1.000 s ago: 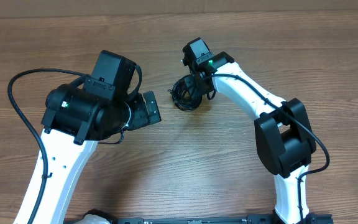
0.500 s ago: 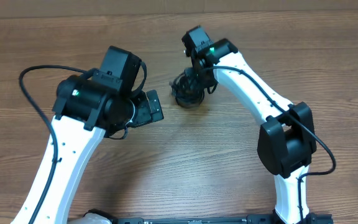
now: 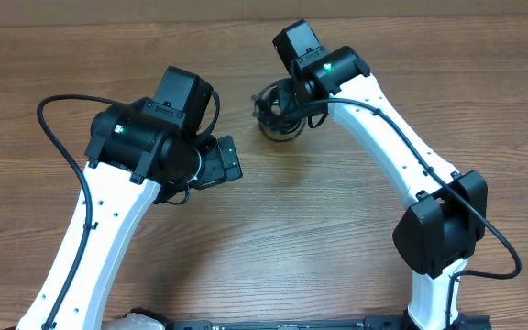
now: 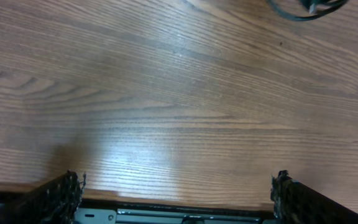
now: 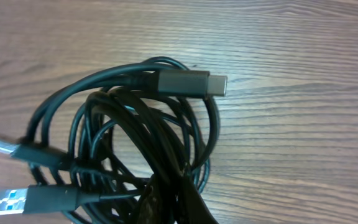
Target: Untangle cables
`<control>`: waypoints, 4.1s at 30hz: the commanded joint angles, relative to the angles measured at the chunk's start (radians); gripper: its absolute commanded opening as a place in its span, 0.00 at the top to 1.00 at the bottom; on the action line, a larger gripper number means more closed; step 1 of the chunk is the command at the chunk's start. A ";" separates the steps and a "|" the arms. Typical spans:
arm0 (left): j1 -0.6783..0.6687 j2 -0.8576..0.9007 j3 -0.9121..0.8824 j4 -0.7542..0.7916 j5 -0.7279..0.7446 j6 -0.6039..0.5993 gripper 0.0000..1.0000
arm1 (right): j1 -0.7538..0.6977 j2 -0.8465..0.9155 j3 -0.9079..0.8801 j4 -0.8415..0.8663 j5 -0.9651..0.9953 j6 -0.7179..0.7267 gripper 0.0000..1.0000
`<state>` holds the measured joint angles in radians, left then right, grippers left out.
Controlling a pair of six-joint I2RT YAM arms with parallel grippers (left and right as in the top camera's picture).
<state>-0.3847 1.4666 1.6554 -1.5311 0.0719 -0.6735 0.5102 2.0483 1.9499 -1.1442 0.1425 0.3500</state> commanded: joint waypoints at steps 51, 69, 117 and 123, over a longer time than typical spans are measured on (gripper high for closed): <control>-0.002 -0.001 -0.002 -0.074 0.007 0.024 0.00 | -0.024 -0.068 0.050 0.021 -0.485 0.081 0.96; -0.002 -0.001 -0.002 -0.063 0.007 0.024 0.01 | -0.019 -0.102 -0.002 0.031 -0.483 0.021 0.96; -0.002 -0.001 -0.002 -0.046 0.006 0.024 0.00 | -0.034 -0.324 0.160 0.005 -0.305 0.041 0.96; -0.002 0.000 -0.002 -0.042 0.006 0.024 0.00 | -0.034 -0.279 0.066 -0.009 -0.206 0.042 0.96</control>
<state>-0.3847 1.4666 1.6550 -1.5784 0.0723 -0.6708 0.4728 1.7260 2.0716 -1.1503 -0.1432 0.3927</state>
